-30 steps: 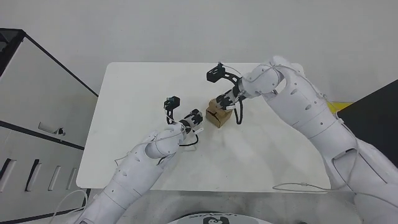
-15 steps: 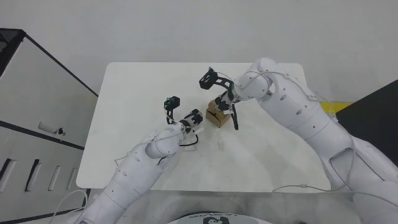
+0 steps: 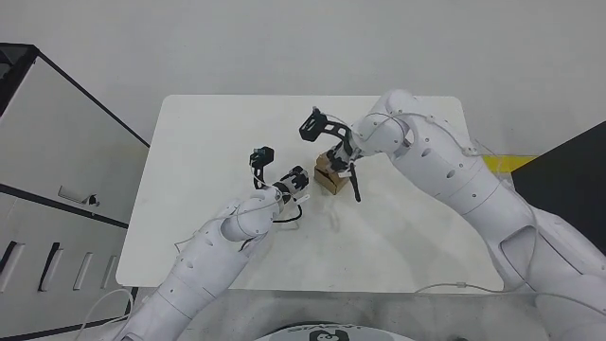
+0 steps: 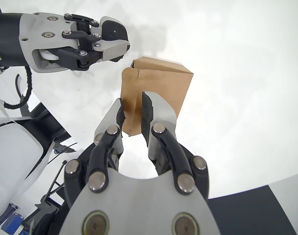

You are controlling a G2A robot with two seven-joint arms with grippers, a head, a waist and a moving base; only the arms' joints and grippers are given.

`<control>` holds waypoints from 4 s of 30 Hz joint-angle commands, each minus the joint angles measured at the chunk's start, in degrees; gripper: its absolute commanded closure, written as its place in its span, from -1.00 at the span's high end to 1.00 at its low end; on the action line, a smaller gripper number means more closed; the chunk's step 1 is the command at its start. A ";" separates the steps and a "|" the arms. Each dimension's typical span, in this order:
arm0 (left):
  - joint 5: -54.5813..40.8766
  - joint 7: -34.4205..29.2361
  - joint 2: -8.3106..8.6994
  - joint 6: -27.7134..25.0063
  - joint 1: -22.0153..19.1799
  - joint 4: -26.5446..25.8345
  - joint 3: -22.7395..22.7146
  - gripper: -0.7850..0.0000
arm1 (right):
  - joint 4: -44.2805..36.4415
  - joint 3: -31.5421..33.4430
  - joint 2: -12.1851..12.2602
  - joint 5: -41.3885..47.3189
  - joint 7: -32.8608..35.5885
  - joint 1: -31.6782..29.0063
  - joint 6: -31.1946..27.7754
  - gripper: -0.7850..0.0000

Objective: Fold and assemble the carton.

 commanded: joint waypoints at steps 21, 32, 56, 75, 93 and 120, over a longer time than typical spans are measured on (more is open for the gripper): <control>0.00 0.00 0.00 0.00 0.00 0.00 0.00 -1.00 | 1.41 -1.52 -0.94 -3.13 -0.99 -0.38 -0.21 -1.00; 0.00 0.00 0.00 0.00 0.00 0.00 0.00 -1.00 | 1.72 -0.57 -0.60 -6.76 -1.45 -0.72 0.04 -0.09; 0.00 0.00 0.00 0.00 0.00 0.00 0.00 -1.00 | 0.42 1.42 -0.66 -6.51 -1.52 -1.35 -1.15 -0.06; 0.00 0.00 0.00 0.00 0.00 0.00 0.00 -1.00 | -2.64 3.68 0.03 -3.20 1.07 -2.84 -2.39 -0.15; 0.00 0.00 0.00 0.00 0.00 0.00 0.00 -1.00 | -0.80 1.92 -0.73 -4.54 -0.04 -2.25 -2.42 -0.44; 0.00 0.00 0.00 0.00 0.00 0.00 0.00 -1.00 | 0.77 0.35 -1.90 -6.70 -1.15 -2.05 -1.71 -0.69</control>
